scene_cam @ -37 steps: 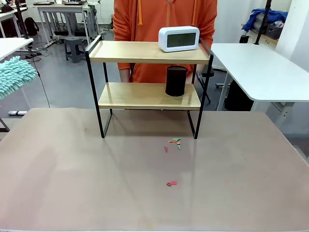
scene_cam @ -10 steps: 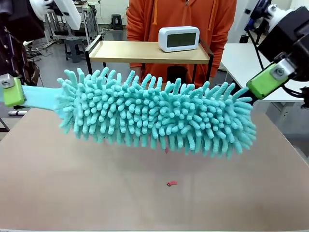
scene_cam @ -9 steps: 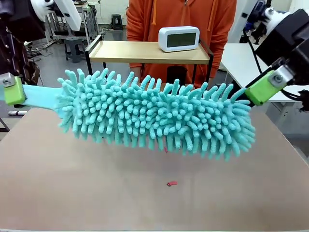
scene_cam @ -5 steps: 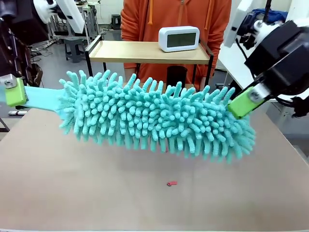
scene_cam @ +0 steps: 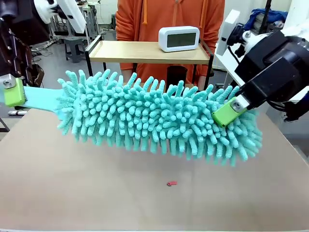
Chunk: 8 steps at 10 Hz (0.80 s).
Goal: Clean the shelf.
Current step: Hand the Duster back to the human.
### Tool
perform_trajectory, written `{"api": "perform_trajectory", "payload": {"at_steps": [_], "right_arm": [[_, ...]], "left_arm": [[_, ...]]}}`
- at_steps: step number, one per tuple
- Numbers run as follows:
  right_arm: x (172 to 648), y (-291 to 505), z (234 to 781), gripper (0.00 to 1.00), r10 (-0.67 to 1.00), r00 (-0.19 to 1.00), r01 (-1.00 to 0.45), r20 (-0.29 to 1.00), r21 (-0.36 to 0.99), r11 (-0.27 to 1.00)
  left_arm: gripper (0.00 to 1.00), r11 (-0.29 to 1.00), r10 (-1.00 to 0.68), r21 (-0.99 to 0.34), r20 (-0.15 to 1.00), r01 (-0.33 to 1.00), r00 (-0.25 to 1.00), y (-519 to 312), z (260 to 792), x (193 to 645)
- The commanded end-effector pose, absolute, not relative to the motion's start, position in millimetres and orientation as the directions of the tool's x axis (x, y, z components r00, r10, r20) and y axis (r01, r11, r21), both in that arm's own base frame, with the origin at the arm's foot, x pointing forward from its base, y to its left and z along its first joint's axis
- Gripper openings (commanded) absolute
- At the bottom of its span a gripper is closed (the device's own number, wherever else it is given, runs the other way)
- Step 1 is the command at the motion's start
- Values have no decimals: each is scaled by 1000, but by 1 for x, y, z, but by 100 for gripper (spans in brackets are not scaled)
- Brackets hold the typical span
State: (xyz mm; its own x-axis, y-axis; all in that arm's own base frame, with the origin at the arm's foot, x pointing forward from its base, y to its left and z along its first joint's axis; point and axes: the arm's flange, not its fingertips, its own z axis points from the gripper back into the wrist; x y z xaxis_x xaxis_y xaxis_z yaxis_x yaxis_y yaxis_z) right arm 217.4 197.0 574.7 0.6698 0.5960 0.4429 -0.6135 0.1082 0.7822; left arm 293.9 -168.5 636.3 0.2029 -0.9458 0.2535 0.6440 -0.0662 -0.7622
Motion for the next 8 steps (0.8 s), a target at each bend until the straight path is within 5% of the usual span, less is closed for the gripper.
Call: {"api": "perform_trajectory", "payload": {"at_steps": [1, 5, 6, 7, 8], "right_arm": [[215, 201, 574, 100, 575, 666, -617, 476, 784, 65], [213, 199, 574, 100, 568, 670, -613, 478, 788, 60], [213, 199, 574, 91, 569, 672, -611, 474, 789, 63], [214, 198, 574, 43, 577, 674, -607, 462, 792, 74], [214, 197, 574, 34, 579, 674, -604, 459, 794, 73]], "left_arm": [[13, -57, -942, -765, 254, 642, 218, -166, 644, 296], [13, -52, -946, -768, 243, 638, 215, -171, 640, 296], [13, -51, -947, -768, 241, 638, 214, -171, 639, 296], [13, -52, -947, -768, 241, 638, 213, -172, 639, 296], [13, -51, -947, -768, 240, 639, 213, -172, 639, 296]]}}
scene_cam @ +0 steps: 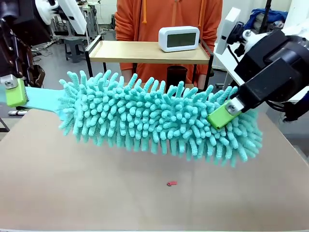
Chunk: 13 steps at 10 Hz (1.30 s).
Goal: Clean the shelf.
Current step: Hand the Duster back to the human.
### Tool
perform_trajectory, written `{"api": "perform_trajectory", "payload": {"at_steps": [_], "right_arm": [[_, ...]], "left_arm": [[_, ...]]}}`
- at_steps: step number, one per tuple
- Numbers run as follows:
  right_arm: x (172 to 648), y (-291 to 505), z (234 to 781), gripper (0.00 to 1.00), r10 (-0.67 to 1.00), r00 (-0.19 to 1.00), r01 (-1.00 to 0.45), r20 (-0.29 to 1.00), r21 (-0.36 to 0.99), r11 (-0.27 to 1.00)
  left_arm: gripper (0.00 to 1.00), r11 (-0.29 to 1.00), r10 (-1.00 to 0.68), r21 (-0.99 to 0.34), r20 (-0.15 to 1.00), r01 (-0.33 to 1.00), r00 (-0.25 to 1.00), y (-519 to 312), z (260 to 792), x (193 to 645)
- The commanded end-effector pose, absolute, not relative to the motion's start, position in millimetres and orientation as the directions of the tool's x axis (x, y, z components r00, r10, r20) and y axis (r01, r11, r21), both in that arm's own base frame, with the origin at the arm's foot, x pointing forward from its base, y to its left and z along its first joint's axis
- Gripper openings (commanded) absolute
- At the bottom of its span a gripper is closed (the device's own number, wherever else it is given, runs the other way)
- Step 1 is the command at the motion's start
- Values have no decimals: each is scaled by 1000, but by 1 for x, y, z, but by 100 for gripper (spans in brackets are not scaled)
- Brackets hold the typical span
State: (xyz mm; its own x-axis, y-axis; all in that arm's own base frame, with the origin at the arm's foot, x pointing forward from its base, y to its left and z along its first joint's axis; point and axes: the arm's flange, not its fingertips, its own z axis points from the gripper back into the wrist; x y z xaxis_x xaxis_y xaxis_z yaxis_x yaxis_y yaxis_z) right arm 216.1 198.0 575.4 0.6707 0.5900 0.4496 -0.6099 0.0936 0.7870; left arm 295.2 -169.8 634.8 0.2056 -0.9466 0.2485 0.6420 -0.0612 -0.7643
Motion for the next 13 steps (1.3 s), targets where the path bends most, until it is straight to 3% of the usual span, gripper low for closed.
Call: {"api": "perform_trajectory", "payload": {"at_steps": [1, 3, 4, 5, 10, 11, 12, 13], "right_arm": [[214, 196, 573, 0, 576, 676, -601, 459, 796, 72], [214, 195, 573, 0, 576, 679, -598, 456, 798, 73], [214, 195, 573, 7, 577, 679, -597, 454, 799, 74], [214, 194, 572, 0, 577, 681, -594, 452, 801, 73], [215, 191, 570, 0, 571, 689, -585, 447, 808, 73], [216, 190, 570, 0, 570, 689, -585, 447, 808, 73], [216, 188, 570, 0, 568, 691, -583, 447, 810, 72], [217, 186, 570, 0, 565, 695, -578, 446, 813, 70]], "left_arm": [[13, -46, -947, -767, 237, 640, 217, -172, 638, 296], [13, -38, -946, -767, 235, 640, 224, -173, 637, 297], [13, -35, -945, -766, 234, 642, 227, -174, 637, 297], [13, -28, -946, -762, 229, 647, 229, -174, 636, 297], [13, -23, -948, -763, 223, 646, 229, -175, 635, 297], [51, -27, -944, -765, 231, 644, 234, -176, 636, 298], [71, -31, -938, -765, 244, 643, 246, -175, 637, 298], [100, -22, -919, -756, 274, 654, 285, -171, 639, 301]]}}
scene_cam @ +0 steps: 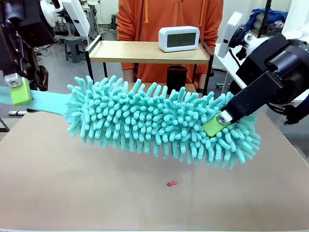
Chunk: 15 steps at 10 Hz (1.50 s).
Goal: Clean the shelf.
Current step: Hand the Duster back to the human.
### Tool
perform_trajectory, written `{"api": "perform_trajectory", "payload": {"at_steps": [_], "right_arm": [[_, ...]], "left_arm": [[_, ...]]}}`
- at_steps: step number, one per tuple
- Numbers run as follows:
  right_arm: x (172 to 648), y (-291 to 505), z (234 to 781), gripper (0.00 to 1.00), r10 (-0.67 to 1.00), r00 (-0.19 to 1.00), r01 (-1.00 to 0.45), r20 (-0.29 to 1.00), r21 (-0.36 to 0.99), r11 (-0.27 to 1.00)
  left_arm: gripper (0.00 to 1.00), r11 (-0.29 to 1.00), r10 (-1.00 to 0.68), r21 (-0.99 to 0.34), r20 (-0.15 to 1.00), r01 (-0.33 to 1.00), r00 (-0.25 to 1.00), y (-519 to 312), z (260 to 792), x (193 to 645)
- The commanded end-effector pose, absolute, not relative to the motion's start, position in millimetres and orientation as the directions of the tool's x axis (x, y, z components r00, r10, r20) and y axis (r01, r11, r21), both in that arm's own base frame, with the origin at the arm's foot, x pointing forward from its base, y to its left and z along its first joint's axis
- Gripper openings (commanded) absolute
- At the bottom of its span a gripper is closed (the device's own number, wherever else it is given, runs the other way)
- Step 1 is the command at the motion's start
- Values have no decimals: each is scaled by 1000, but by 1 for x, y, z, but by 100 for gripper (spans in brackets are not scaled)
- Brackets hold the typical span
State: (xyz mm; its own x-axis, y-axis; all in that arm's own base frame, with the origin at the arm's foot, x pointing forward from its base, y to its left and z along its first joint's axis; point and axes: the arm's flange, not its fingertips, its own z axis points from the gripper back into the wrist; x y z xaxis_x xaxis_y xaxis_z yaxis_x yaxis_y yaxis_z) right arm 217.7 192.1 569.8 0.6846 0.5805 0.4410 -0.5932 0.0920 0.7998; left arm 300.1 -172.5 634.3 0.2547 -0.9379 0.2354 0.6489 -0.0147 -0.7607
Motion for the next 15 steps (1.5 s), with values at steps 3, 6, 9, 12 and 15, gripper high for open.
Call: {"api": "perform_trajectory", "payload": {"at_steps": [3, 6, 9, 12, 15], "right_arm": [[222, 166, 570, 0, 536, 722, -566, 437, 819, 94], [233, 114, 571, 0, 476, 780, -523, 406, 841, 140], [242, 26, 606, 0, 216, 836, -543, 504, 817, 194], [255, -85, 616, 0, -263, 802, -415, 537, 816, 402], [264, -161, 554, 0, -532, 776, -117, 339, 906, 408]], "left_arm": [[96, 65, -699, -768, 421, 638, 579, -116, 641, 332], [100, 183, 53, -800, 588, 571, 807, 12, 643, 348], [100, 116, 588, -852, 473, 511, 656, 96, 601, 353], [100, 142, 218, -893, 448, 426, 867, 138, 590, 355], [100, 142, 218, -893, 448, 426, 867, 138, 590, 355]]}}
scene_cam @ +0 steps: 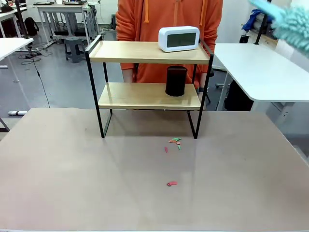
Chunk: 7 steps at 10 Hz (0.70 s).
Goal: Clean the shelf.
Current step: Hand the Duster back to the human.
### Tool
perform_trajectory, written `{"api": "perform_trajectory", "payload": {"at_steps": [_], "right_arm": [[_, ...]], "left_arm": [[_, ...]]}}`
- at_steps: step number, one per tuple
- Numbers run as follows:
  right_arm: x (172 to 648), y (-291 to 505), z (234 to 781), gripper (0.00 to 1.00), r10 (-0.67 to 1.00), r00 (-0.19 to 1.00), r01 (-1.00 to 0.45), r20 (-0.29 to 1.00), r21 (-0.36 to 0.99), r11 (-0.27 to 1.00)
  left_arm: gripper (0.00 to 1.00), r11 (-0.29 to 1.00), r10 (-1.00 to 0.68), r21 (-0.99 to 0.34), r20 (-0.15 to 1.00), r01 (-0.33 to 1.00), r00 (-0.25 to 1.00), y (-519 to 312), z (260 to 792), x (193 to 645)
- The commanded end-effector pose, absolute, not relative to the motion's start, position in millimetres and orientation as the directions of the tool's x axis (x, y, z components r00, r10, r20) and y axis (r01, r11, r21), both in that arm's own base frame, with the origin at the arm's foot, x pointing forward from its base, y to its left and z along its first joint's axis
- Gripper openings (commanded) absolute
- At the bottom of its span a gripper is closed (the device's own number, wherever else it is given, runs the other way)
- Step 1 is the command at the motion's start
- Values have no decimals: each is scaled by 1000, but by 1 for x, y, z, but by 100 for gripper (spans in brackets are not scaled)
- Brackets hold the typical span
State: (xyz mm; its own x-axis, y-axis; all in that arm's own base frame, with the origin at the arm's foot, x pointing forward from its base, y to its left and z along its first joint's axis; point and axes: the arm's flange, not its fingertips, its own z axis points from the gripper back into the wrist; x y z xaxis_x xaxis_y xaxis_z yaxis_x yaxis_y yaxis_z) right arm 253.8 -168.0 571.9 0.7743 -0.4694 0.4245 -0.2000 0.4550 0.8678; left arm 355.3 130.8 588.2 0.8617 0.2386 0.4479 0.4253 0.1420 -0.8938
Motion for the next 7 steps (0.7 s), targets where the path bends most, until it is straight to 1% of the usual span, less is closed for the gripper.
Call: {"api": "perform_trajectory", "payload": {"at_steps": [1, 3, 4, 7], "right_arm": [[270, -167, 529, 0, -556, 785, -38, 273, 917, 397], [285, -172, 485, 0, -581, 799, 69, 157, 935, 348], [289, -172, 473, 0, -577, 807, 96, 121, 939, 331], [292, -168, 467, 0, -567, 817, 114, 102, 936, 333]], "left_arm": [[100, 142, 218, -893, 448, 426, 867, 138, 590, 355], [100, 142, 218, -893, 448, 426, 867, 138, 590, 355], [100, 142, 218, -893, 448, 426, 867, 138, 590, 355], [100, 142, 218, -893, 448, 426, 867, 138, 590, 355]]}}
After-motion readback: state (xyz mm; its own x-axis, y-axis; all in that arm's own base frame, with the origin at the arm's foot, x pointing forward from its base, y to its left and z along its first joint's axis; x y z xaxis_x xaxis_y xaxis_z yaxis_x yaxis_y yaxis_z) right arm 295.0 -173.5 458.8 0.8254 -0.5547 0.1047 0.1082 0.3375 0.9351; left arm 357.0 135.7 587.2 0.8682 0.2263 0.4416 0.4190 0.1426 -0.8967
